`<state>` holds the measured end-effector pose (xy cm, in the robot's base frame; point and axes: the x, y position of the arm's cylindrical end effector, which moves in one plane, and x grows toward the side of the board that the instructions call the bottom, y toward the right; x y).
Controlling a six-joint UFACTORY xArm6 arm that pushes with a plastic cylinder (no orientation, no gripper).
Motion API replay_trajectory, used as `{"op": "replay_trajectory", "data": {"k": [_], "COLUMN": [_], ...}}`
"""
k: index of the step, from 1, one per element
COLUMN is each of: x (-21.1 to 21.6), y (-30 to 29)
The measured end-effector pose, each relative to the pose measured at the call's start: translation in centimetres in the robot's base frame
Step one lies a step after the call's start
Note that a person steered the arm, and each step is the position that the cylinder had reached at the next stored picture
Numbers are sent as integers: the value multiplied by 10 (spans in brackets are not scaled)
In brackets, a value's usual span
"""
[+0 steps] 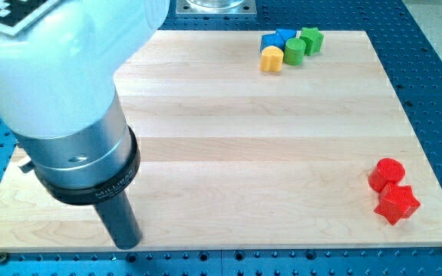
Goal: Point your hand at the bottom right corner
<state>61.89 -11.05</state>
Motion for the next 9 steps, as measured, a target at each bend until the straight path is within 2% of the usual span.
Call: {"op": "replay_trajectory", "data": {"k": [1,2,3,4,5,6,7,8,9], "x": [-2,-15,-43,-60,-141,-197,-159,-82,-5], "y": [5,136,219,206,274,379,454,454,426]}}
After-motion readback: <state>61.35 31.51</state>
